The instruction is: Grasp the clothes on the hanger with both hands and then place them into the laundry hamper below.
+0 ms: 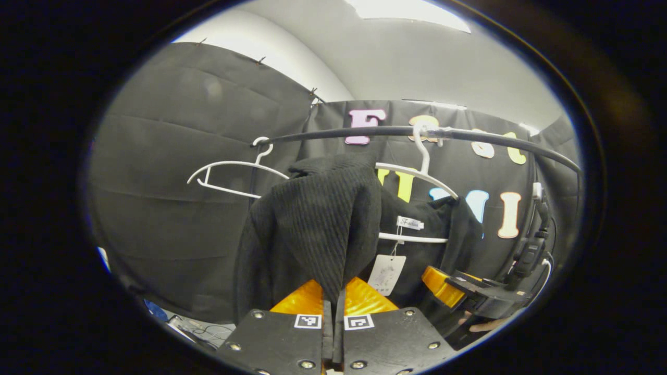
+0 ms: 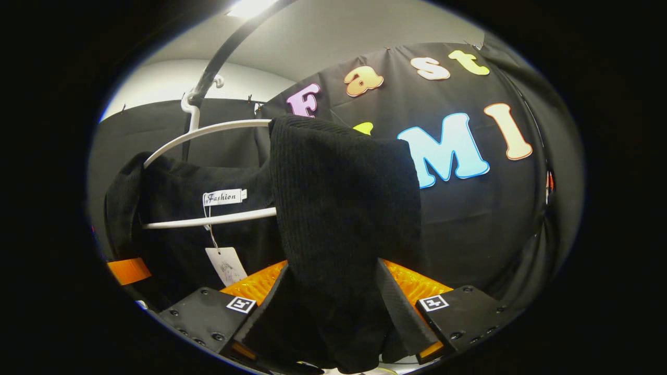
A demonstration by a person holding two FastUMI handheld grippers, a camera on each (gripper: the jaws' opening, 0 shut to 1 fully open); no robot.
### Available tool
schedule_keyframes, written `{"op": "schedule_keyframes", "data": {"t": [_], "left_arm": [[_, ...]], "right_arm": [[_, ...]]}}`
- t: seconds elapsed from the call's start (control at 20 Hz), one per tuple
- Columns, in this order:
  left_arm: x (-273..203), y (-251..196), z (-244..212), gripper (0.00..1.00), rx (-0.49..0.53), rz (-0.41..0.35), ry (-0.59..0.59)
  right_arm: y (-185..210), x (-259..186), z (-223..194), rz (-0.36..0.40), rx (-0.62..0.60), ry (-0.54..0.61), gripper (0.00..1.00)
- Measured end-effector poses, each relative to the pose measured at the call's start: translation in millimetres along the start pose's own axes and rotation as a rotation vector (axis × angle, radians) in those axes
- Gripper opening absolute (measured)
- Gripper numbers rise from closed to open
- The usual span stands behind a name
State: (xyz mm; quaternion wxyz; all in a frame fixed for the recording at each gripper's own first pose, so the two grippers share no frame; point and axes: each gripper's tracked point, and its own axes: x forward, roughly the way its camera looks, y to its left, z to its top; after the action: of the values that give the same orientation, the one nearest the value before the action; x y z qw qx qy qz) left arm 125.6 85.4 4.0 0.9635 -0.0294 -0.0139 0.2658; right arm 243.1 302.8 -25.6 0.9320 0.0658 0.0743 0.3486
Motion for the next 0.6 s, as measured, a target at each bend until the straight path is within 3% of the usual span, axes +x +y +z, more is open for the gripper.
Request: {"op": "schedule_keyframes", "data": {"t": [0.05, 0.4, 0.5, 0.6], "left_arm": [[-1.5, 0.5, 1.0, 0.00, 0.004, 0.003, -0.001], [-9.5, 15.8, 9.6, 0.00, 0.019, 0.036, -0.009], [-9.4, 19.1, 10.7, 0.00, 0.016, 0.041, -0.009], [-13.0, 19.7, 15.2, 0.00, 0.011, 0.041, -0.019]], "right_arm": [[-1.1, 0.9, 3.3, 0.002, -0.004, -0.009, 0.92], [-16.1, -4.3, 18.7, 0.029, 0.053, -0.059, 0.02], [-5.2, -3.2, 15.6, 0.120, 0.104, -0.029, 0.06], [-8.7, -1.2, 17.0, 0.146, 0.116, -0.031, 0.02]]}}
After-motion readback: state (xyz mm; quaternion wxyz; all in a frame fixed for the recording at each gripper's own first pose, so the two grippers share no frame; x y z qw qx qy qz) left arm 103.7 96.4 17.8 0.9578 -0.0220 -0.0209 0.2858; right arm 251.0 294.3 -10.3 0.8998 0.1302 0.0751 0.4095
